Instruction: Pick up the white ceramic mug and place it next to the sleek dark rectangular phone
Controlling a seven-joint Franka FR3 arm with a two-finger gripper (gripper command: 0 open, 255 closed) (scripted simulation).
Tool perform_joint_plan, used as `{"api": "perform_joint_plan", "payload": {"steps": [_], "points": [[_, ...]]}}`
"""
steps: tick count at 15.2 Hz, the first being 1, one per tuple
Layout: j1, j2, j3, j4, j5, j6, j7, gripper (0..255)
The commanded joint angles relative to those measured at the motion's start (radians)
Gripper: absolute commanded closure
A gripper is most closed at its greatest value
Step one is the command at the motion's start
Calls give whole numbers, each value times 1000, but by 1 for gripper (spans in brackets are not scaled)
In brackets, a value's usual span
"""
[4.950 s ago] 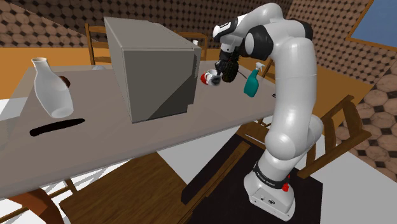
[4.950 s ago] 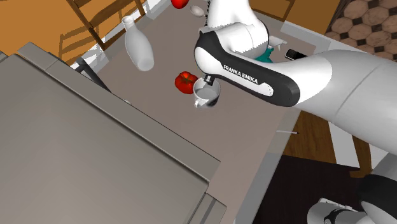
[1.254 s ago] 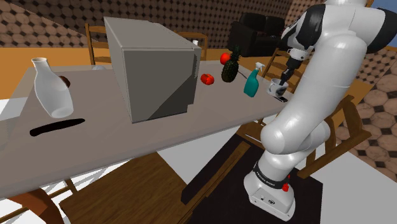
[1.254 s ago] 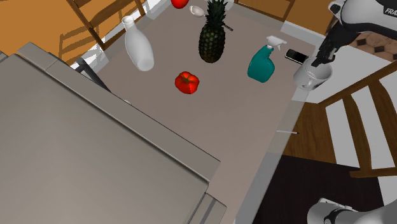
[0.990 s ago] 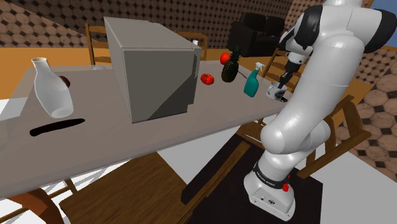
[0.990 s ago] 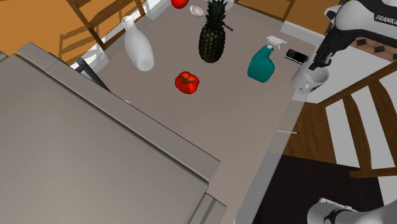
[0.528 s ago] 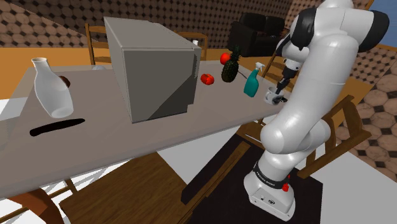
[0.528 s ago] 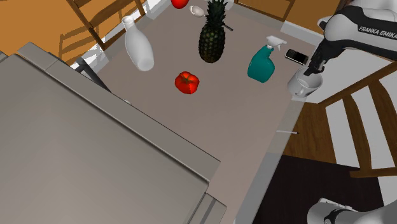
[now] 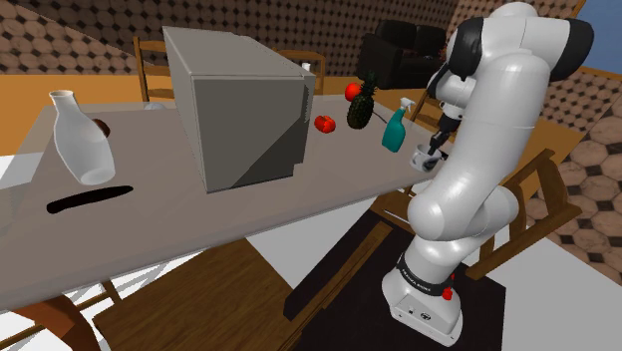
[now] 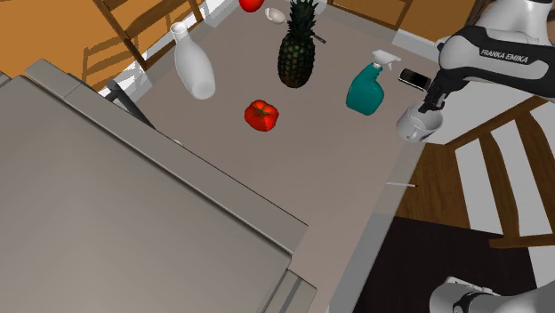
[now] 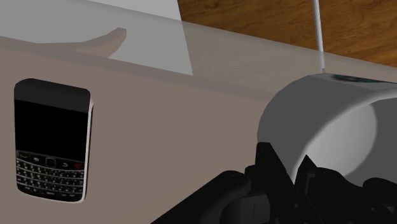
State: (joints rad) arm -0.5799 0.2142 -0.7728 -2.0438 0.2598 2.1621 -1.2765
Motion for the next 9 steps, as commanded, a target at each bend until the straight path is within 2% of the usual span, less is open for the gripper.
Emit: {"api": "perform_joint_plan", "payload": {"steps": [1, 6, 7, 9], "points": [[0, 3, 2, -4, 4, 6, -2, 255], [0, 3, 2, -4, 4, 6, -2, 255], [0, 3, 2, -4, 4, 6, -2, 0], [0, 3, 2, -4, 4, 6, -2, 0]]}}
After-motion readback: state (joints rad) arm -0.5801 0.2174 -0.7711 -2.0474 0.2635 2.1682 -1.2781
